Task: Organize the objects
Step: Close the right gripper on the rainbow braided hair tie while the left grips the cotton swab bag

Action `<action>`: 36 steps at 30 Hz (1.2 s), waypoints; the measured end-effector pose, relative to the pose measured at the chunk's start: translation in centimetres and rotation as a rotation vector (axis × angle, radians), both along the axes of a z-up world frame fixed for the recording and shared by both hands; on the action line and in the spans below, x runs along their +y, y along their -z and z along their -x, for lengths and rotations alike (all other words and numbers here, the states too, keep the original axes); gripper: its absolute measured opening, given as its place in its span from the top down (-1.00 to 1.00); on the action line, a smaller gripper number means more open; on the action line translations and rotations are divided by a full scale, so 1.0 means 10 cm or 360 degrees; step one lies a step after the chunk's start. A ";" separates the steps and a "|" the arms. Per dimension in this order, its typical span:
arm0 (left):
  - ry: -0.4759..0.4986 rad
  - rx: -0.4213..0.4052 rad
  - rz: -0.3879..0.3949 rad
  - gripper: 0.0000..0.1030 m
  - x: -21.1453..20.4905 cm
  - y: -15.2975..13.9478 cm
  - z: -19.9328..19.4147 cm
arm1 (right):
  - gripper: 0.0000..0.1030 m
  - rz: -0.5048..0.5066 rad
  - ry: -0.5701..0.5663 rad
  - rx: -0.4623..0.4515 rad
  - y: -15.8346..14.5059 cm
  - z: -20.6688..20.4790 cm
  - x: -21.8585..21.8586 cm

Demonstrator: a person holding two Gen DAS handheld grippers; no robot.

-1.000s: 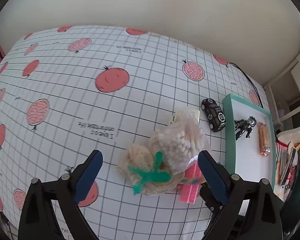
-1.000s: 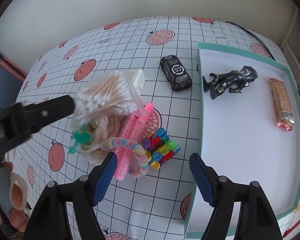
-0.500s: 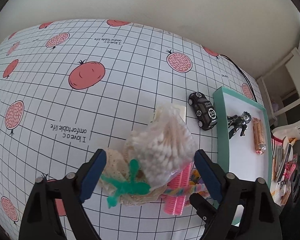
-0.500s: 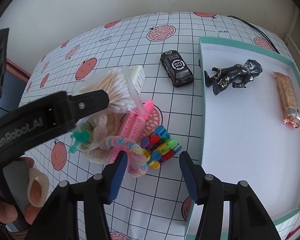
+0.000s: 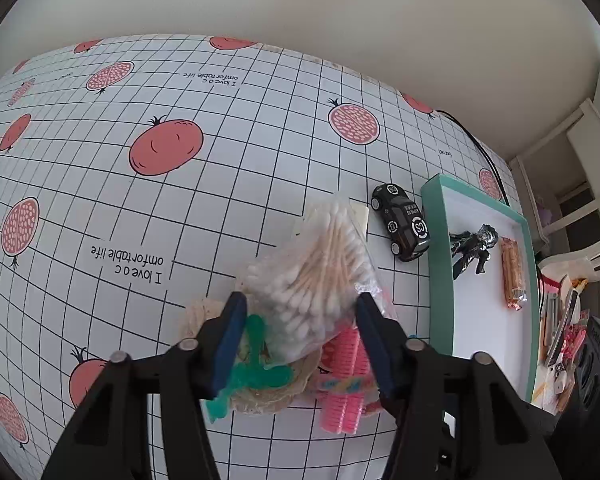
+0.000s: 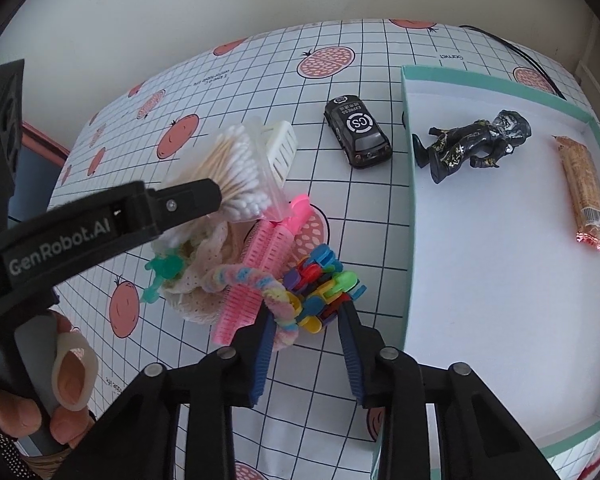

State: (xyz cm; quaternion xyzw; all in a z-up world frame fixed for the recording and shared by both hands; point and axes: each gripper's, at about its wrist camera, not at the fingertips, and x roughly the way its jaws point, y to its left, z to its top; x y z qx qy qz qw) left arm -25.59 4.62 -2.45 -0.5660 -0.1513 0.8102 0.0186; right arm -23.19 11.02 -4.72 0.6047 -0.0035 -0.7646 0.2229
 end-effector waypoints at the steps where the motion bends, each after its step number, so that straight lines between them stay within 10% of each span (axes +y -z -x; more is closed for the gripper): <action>1: 0.0006 0.0000 0.0003 -0.07 0.01 0.00 0.00 | 0.45 0.0011 0.0004 -0.0002 0.00 0.00 0.01; 36: -0.0068 0.0133 -0.0006 0.49 -0.16 -0.15 -0.11 | 0.87 0.0298 -0.0049 0.0002 -0.21 -0.13 0.08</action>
